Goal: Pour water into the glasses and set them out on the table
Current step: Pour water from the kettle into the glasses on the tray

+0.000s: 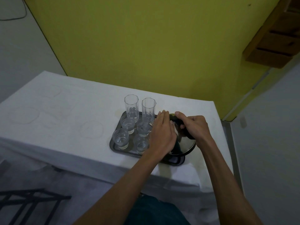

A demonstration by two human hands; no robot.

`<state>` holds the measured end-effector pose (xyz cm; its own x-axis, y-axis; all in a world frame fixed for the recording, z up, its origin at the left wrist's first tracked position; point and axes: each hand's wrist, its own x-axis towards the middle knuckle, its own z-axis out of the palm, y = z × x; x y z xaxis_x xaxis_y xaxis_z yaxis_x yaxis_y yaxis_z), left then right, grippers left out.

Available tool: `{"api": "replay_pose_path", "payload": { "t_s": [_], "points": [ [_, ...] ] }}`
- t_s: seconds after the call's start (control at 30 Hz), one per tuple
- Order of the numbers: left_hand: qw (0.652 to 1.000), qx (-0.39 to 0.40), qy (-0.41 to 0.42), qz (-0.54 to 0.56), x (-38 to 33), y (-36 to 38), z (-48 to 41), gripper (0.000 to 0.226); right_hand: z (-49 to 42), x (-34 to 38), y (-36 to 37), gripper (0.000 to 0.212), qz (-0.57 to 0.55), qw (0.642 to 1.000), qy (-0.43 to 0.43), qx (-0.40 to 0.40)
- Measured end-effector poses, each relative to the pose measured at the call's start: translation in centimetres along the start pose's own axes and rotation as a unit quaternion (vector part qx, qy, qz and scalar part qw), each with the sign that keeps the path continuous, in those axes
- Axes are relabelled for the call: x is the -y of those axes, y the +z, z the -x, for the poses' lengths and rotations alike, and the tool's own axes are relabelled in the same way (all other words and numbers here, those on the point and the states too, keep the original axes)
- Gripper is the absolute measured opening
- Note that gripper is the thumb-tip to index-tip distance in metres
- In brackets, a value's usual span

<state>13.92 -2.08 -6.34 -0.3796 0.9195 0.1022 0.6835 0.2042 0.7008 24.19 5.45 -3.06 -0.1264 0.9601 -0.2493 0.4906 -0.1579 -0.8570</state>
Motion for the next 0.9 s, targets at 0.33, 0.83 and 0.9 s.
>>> {"api": "replay_pose_path", "payload": {
  "t_s": [0.33,0.83,0.9],
  "points": [
    [0.995,-0.050,0.061,-0.052,-0.4,0.5,-0.1,0.051,0.2,-0.9,-0.5,0.061,-0.099,0.995,0.010,0.010],
    [0.995,-0.074,0.054,0.028,-4.0,-2.3,-6.8,0.044,-3.7,6.6,-2.9,0.049,-0.035,0.998,-0.049,-0.016],
    [0.995,-0.077,0.047,0.037,-4.1,-2.4,-7.2,0.042,-4.0,7.2,-2.8,0.050,-0.025,0.998,-0.055,-0.014]
  ]
}}
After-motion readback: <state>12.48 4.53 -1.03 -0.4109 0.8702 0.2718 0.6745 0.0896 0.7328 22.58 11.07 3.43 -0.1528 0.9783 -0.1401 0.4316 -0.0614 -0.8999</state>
